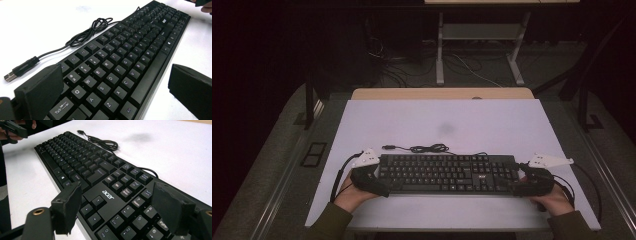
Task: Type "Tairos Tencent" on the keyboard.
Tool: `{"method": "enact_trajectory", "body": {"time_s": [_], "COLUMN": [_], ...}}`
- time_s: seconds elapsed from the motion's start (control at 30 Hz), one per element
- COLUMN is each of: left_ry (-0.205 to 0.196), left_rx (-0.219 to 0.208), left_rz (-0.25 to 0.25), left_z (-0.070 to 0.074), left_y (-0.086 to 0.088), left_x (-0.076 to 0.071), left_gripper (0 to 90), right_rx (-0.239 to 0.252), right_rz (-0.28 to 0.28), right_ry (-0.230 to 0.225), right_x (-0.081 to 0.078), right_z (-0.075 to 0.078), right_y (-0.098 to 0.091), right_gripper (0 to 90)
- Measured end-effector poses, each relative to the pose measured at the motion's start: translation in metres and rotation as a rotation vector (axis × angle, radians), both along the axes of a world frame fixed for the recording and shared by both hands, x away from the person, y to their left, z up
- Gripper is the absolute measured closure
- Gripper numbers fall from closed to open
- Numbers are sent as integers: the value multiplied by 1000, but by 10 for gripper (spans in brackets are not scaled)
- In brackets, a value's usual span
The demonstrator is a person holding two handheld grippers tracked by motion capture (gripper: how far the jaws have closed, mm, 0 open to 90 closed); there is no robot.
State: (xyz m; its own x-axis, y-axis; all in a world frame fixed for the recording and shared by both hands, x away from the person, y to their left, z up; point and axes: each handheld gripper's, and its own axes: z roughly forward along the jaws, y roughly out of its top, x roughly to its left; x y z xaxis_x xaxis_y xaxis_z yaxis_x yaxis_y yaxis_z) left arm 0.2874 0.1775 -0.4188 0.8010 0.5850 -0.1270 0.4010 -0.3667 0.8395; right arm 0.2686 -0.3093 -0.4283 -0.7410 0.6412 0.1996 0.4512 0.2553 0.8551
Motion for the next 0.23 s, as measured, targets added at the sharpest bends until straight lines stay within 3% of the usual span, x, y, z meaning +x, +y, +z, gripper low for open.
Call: {"method": "enact_trajectory", "body": {"time_s": [0.23], "left_ry": [0], "left_rx": [2], "left_rz": [-4], "left_z": [0], "left_y": [0], "left_x": [0], "left_gripper": [0], "right_rx": [2], "right_rz": [1], "right_ry": [-4], "right_x": [0], "right_z": [0], "right_y": [0], "right_gripper": [237]}}
